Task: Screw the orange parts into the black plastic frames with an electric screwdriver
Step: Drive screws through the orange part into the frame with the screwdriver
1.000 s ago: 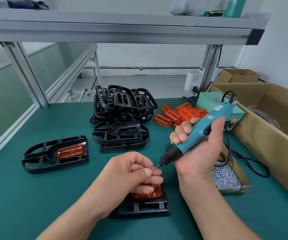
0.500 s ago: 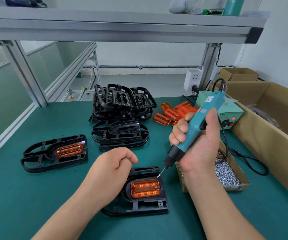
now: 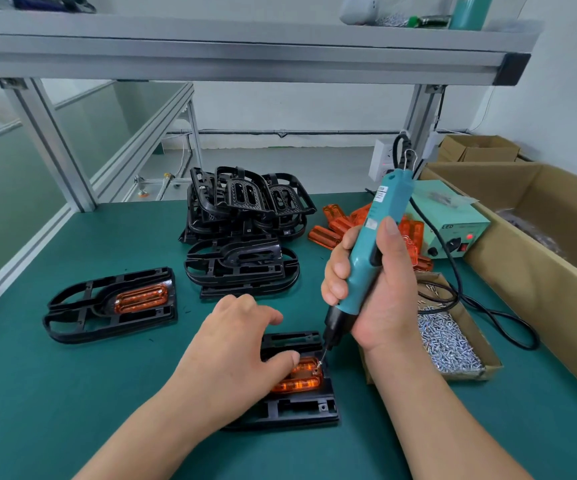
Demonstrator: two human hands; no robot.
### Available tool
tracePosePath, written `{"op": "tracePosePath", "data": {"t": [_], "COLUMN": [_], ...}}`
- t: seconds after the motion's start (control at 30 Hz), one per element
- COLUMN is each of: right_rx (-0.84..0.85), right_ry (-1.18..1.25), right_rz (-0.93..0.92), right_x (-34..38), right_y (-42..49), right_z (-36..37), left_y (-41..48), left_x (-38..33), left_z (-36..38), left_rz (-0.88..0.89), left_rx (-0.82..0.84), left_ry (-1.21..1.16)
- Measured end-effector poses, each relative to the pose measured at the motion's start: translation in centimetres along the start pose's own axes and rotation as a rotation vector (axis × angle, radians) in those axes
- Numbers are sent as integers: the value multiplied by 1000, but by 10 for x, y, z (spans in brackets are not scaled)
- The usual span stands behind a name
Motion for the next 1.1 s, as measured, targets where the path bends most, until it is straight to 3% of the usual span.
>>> {"op": "tracePosePath", "data": {"t": [0.33,0.7,1.1], "right_rx": [69,267,245], "right_ry": [-101,-374,-429], "right_rz": [4,-91,-117], "right_x": [-4,-10,-12], "right_y": [-5,-16,-17], "right_z": [12,30,32], "left_y": [3,3,3], "left_x": [4,1,0], "left_z": [10,7,7], "left_rz": [58,49,43], "left_rx": [-19,-25,-20], "left_ry": [76,82,103]}}
Point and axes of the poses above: each hand's wrist, its own y-axis towards the middle knuckle, its own z-axis out of the palm, x = y × z, the point moved 4 cm from there along y, towards the middle knuckle, and after that the axes turned 5 degrees about z, right-handed, at the moved point
